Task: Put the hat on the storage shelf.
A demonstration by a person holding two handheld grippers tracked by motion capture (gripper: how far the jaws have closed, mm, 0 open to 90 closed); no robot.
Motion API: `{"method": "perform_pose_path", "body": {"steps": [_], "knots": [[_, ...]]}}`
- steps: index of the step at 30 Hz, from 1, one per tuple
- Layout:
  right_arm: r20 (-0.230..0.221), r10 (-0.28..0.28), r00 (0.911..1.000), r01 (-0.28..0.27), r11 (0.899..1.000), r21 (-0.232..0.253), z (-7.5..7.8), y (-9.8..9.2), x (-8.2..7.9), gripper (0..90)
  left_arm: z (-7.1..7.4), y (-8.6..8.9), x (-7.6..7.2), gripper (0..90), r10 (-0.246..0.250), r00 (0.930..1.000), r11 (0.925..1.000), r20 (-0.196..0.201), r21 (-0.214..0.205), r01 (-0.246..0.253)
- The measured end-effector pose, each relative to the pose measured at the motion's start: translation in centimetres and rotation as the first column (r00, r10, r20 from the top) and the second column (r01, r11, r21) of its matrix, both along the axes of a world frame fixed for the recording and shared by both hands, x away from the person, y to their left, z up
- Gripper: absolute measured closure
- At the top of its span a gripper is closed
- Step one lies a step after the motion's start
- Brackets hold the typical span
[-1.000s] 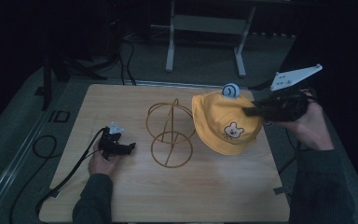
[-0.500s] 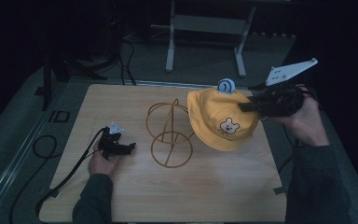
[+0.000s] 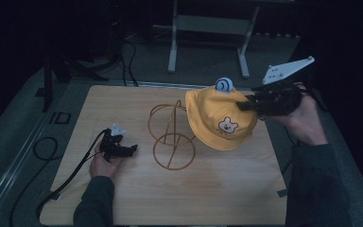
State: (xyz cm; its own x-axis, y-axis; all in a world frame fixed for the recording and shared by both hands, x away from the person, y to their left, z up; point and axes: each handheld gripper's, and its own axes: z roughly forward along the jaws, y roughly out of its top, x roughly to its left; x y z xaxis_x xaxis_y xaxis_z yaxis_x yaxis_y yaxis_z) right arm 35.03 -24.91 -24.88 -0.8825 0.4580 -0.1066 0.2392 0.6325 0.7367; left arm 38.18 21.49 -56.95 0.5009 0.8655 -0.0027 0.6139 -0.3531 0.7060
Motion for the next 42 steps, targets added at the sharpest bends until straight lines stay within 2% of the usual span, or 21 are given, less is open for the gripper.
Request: {"method": "perform_pose_path", "body": {"steps": [18,42], "knots": [[0.012,0.022,0.9997,-0.022,1.000,-0.002,0.6,1.6,0.4,75.9,0.0,0.0,0.0,13.2,0.000,1.0000,1.0000,0.000,-0.001,0.000],[0.008,0.050,0.9987,-0.050,0.998,-0.049,1.6,4.2,1.3,75.9,0.0,0.0,0.0,13.2,0.000,1.0000,1.0000,0.000,0.000,0.000]]}}
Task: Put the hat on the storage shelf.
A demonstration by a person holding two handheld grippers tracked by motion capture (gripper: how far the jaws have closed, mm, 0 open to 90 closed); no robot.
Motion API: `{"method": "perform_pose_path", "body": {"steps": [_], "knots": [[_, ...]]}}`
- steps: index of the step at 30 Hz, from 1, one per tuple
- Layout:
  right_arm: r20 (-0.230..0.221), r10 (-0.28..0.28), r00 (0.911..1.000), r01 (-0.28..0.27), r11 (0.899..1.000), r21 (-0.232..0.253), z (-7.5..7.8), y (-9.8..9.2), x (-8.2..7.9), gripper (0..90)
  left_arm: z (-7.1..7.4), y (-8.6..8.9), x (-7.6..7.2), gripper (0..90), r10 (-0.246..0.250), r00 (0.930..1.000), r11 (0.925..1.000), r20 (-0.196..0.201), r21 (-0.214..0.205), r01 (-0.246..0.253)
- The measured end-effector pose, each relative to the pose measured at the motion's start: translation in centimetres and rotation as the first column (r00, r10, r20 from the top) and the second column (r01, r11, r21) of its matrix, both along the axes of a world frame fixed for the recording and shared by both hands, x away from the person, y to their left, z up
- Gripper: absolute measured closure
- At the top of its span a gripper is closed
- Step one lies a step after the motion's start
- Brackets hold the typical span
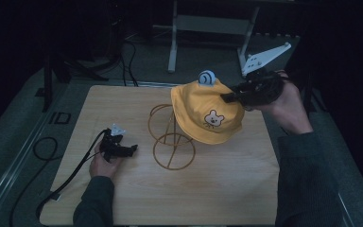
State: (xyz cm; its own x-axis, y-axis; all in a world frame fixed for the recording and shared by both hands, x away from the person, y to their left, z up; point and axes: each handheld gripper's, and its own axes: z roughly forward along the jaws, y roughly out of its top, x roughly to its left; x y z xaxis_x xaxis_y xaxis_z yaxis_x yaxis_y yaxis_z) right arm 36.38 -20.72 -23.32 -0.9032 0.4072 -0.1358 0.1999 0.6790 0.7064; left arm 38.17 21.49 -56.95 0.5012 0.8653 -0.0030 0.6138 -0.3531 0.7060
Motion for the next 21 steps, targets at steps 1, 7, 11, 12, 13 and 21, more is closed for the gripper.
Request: {"method": "perform_pose_path", "body": {"steps": [1,7,11,12,13,21], "knots": [[-0.001,0.002,1.0000,-0.002,1.000,0.001,0.0,0.1,0.0,75.9,0.0,0.0,0.0,13.2,0.000,1.0000,1.0000,0.000,0.001,0.000],[0.000,0.006,1.0000,-0.006,1.000,-0.011,0.2,0.5,0.2,75.9,0.0,0.0,0.0,13.2,0.000,1.0000,1.0000,0.000,0.001,0.000],[-0.001,0.009,1.0000,-0.009,1.000,-0.014,0.5,0.8,0.3,75.9,0.0,0.0,0.0,13.2,0.000,1.0000,1.0000,0.000,0.000,0.000],[-0.001,0.010,0.9999,-0.010,1.000,-0.017,0.5,0.9,0.3,75.9,0.0,0.0,0.0,13.2,0.000,1.0000,1.0000,0.000,0.000,0.000],[-0.001,0.010,1.0000,-0.010,1.000,-0.022,0.5,1.0,0.4,75.9,0.0,0.0,0.0,13.2,0.000,1.0000,1.0000,0.000,0.000,0.000],[0.004,0.021,0.9998,-0.021,0.999,-0.038,1.1,2.1,0.7,76.0,0.0,0.0,0.0,13.2,0.001,1.0000,1.0000,0.000,0.000,-0.001]]}}
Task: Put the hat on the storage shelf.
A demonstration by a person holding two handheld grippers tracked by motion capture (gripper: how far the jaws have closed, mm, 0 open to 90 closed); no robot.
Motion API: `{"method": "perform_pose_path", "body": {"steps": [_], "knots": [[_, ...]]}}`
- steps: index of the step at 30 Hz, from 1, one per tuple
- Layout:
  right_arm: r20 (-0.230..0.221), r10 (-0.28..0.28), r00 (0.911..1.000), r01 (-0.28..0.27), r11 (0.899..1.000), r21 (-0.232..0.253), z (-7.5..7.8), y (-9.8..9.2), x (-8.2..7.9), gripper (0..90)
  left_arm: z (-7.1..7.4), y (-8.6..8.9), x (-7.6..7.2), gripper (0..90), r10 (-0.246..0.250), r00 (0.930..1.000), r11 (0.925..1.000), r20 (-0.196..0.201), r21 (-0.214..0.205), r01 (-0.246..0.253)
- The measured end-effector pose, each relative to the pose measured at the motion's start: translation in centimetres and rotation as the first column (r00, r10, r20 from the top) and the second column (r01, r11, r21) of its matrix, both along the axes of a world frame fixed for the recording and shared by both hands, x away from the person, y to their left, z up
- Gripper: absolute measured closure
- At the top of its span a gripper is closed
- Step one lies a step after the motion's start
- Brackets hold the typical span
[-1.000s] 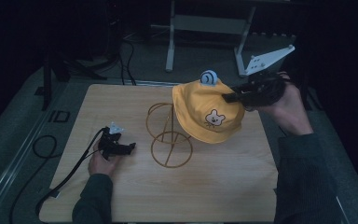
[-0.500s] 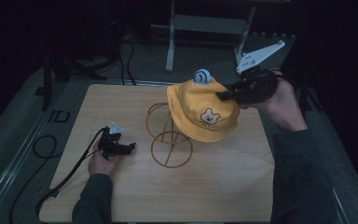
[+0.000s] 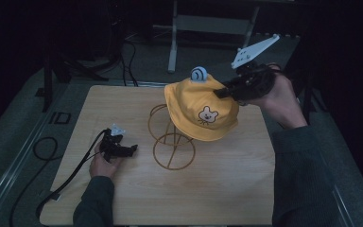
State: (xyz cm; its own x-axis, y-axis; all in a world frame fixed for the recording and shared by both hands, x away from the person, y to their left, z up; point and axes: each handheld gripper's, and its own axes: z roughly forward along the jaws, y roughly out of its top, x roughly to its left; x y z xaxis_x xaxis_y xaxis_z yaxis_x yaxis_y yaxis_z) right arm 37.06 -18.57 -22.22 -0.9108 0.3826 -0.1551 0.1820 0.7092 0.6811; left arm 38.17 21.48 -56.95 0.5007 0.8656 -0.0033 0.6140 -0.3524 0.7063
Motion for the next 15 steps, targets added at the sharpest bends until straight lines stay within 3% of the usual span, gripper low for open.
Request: {"method": "perform_pose_path", "body": {"steps": [15], "knots": [[-0.009,0.027,0.9996,-0.027,0.999,-0.021,0.1,2.4,0.7,76.0,0.0,0.0,0.0,13.2,0.000,1.0000,1.0000,0.002,0.000,0.000]]}}
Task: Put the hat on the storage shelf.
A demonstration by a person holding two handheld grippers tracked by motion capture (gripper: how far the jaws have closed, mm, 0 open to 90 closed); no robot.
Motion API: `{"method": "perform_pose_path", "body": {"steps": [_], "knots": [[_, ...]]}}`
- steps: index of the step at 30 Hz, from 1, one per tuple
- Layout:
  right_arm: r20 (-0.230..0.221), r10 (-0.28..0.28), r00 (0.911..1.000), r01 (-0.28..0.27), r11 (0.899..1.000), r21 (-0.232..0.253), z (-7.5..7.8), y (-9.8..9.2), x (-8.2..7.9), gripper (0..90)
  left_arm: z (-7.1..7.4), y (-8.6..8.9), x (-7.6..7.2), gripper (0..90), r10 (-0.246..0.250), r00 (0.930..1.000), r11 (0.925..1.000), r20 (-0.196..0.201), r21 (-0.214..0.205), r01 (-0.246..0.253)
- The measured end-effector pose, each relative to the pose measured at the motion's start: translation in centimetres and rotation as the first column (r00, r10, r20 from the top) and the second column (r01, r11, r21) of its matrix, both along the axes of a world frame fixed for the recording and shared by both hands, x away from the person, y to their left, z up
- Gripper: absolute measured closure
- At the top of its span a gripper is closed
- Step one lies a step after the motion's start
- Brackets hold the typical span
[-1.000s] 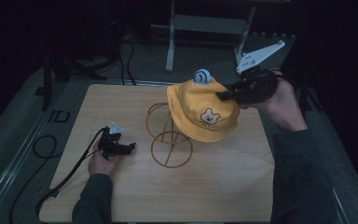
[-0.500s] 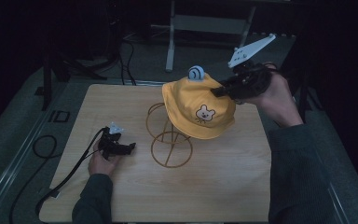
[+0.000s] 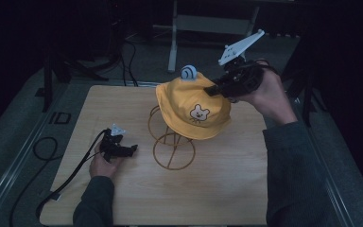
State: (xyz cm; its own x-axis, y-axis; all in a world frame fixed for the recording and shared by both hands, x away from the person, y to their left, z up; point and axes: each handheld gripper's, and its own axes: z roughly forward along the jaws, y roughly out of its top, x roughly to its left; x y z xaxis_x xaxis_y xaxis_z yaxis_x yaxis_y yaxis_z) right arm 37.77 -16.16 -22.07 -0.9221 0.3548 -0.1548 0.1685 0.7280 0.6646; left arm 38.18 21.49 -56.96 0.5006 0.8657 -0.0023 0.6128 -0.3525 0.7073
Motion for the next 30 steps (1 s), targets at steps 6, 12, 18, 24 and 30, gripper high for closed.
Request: {"method": "perform_pose_path", "body": {"steps": [6,12,18,24,30], "knots": [[0.002,0.005,1.0000,-0.005,1.000,-0.022,0.0,1.0,0.2,76.0,0.0,0.0,0.0,13.2,0.001,1.0000,1.0000,0.002,-0.001,-0.001],[0.000,0.012,0.9999,-0.012,0.999,-0.050,0.4,2.0,0.4,76.0,0.0,0.0,0.0,13.2,0.001,1.0000,1.0000,0.001,-0.001,-0.001],[-0.007,0.023,0.9997,-0.023,0.997,-0.072,0.5,3.2,0.7,75.9,0.0,0.0,0.0,13.2,0.000,1.0000,1.0000,0.000,0.000,0.000],[-0.019,0.046,0.9988,-0.048,0.994,-0.094,0.4,4.7,0.8,75.9,0.0,0.0,0.0,13.2,0.000,1.0000,1.0000,0.001,0.000,0.000],[-0.043,0.066,0.9969,-0.071,0.987,-0.142,-0.3,6.6,0.8,75.7,0.0,0.0,0.0,13.2,0.000,1.0000,1.0000,0.001,0.000,0.000]]}}
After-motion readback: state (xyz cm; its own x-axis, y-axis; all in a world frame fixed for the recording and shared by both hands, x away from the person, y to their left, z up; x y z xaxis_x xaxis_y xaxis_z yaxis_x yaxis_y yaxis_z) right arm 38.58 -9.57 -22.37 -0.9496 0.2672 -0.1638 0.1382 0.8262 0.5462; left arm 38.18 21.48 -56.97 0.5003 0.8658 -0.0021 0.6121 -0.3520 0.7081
